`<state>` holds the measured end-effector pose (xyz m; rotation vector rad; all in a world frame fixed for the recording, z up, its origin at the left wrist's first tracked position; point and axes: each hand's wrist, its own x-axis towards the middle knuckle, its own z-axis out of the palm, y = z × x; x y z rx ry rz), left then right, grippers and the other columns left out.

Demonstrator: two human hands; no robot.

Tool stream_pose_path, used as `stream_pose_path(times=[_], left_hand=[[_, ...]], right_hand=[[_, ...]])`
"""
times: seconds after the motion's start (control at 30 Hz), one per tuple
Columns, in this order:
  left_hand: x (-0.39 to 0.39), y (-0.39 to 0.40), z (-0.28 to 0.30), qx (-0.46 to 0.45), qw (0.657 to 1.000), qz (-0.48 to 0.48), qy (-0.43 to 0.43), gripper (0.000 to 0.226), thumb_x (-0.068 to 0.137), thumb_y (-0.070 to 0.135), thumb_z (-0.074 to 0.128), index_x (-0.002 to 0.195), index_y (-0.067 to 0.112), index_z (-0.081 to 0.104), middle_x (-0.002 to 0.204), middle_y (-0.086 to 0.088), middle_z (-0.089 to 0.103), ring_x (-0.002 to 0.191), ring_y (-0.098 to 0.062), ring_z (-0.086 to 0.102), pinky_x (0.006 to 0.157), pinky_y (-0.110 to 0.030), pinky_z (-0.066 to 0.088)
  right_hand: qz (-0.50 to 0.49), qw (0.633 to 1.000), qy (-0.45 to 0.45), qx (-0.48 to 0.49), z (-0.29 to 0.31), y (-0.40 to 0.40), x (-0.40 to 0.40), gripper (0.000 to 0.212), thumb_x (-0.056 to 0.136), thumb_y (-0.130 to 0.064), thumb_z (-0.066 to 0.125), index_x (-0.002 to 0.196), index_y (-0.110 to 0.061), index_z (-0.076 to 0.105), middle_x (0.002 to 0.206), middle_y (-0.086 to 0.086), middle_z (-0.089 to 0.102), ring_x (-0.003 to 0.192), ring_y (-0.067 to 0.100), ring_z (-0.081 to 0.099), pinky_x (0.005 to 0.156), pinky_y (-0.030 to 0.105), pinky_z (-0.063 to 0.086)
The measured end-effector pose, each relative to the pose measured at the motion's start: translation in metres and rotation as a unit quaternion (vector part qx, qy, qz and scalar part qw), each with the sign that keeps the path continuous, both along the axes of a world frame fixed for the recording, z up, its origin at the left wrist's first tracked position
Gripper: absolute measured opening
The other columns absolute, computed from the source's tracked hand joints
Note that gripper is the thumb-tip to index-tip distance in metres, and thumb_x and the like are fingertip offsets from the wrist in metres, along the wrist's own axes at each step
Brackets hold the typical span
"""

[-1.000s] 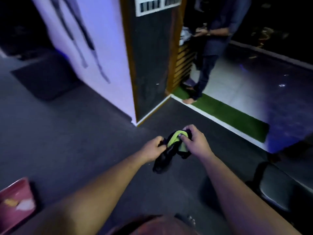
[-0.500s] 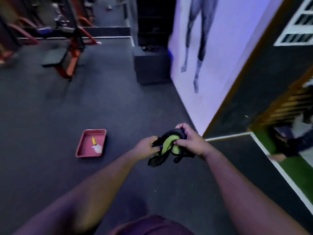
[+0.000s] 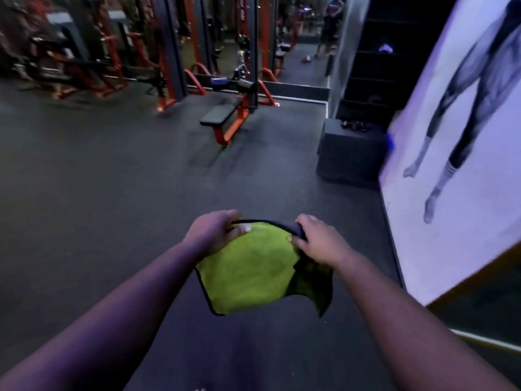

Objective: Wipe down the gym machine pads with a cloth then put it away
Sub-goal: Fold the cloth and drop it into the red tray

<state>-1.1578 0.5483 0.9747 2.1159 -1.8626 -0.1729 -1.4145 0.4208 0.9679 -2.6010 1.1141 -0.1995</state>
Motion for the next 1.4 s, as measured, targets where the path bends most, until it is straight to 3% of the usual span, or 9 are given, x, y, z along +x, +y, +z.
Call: stream_pose_path(times=[0.13,0.27,0.47,0.6,0.73,0.93,1.13,1.27,1.4], left_hand=[[0.075,0.006,0.014,0.065,0.991,-0.019,-0.112,0.048,0.09,0.067,0.057,0.116,0.028,0.067,0.117,0.004,0.068,0.111,-0.023,0.066,0.083,-0.036,0.054],[0.151,0.009,0.016,0.031,0.994,0.095,-0.049,0.019,0.091,0.03,0.066,0.109,0.024,0.071,0.11,-0.002,0.07,0.109,-0.028,0.065,0.082,-0.035,0.05],[0.239,-0.006,0.026,0.025,0.964,0.263,0.02,0.041,0.09,0.06,0.06,0.091,0.021,0.072,0.093,-0.007,0.071,0.096,-0.032,0.069,0.067,-0.033,0.044],[0.279,-0.03,0.025,-0.012,0.901,0.274,0.336,0.038,0.088,0.046,0.074,0.072,0.013,0.064,0.07,-0.004,0.061,0.07,-0.025,0.06,0.06,-0.03,0.038],[0.308,-0.048,0.02,-0.005,0.836,0.211,0.506,0.017,0.085,0.026,0.079,0.086,0.011,0.07,0.08,-0.009,0.063,0.076,-0.021,0.056,0.065,-0.03,0.041],[0.353,-0.078,-0.011,-0.106,0.804,0.267,0.521,0.013,0.087,0.022,0.079,0.092,0.011,0.076,0.089,-0.006,0.077,0.081,-0.021,0.066,0.074,-0.036,0.052],[0.348,-0.139,-0.029,-0.14,0.798,0.298,0.505,0.009,0.083,0.019,0.083,0.081,0.014,0.076,0.08,-0.003,0.077,0.073,-0.015,0.067,0.07,-0.033,0.053],[0.327,-0.186,-0.032,-0.116,0.811,0.239,0.522,0.013,0.086,0.025,0.078,0.091,0.014,0.078,0.086,-0.008,0.079,0.077,-0.017,0.068,0.075,-0.041,0.058],[0.326,-0.229,-0.027,-0.099,0.793,0.215,0.561,0.027,0.078,0.043,0.067,0.09,0.021,0.079,0.086,-0.004,0.075,0.083,-0.018,0.066,0.079,-0.041,0.057]], right_hand=[[0.011,0.998,0.011,-0.068,0.017,-0.015,0.05,0.026,0.088,-0.032,0.068,0.109,-0.025,0.053,0.114,-0.001,0.058,0.105,0.024,0.06,0.076,0.038,0.048],[-0.046,0.991,0.02,-0.121,0.023,-0.034,0.087,0.012,0.091,-0.031,0.06,0.101,-0.024,0.059,0.103,0.0,0.064,0.097,0.026,0.062,0.069,0.037,0.048],[-0.154,0.962,-0.174,0.14,0.031,-0.042,0.181,0.029,0.101,-0.028,0.052,0.075,-0.015,0.057,0.072,0.002,0.062,0.078,0.029,0.063,0.065,0.036,0.045],[-0.113,0.973,-0.119,0.165,0.034,-0.039,0.249,0.051,0.077,-0.064,0.077,0.096,-0.022,0.056,0.09,-0.003,0.068,0.083,0.022,0.069,0.064,0.032,0.048],[-0.063,0.997,0.033,-0.018,0.029,-0.043,0.304,0.036,0.09,-0.042,0.065,0.109,-0.025,0.038,0.104,0.005,0.065,0.092,0.031,0.067,0.073,0.04,0.052],[-0.193,0.952,-0.167,0.169,0.016,-0.092,0.332,0.026,0.098,-0.031,0.059,0.086,-0.011,0.07,0.077,0.009,0.069,0.068,0.029,0.068,0.063,0.049,0.061],[-0.249,0.864,-0.34,0.276,-0.003,-0.136,0.392,0.011,0.096,-0.014,0.063,0.096,-0.004,0.065,0.083,0.016,0.066,0.056,0.025,0.063,0.042,0.04,0.058],[-0.175,0.895,-0.348,0.219,-0.014,-0.152,0.444,0.015,0.09,-0.018,0.072,0.078,-0.016,0.063,0.07,-0.002,0.063,0.067,0.019,0.06,0.065,0.04,0.055],[-0.101,0.919,-0.322,0.206,-0.015,-0.176,0.477,0.027,0.093,-0.022,0.069,0.068,-0.014,0.064,0.058,-0.006,0.056,0.058,0.01,0.05,0.06,0.034,0.037]])
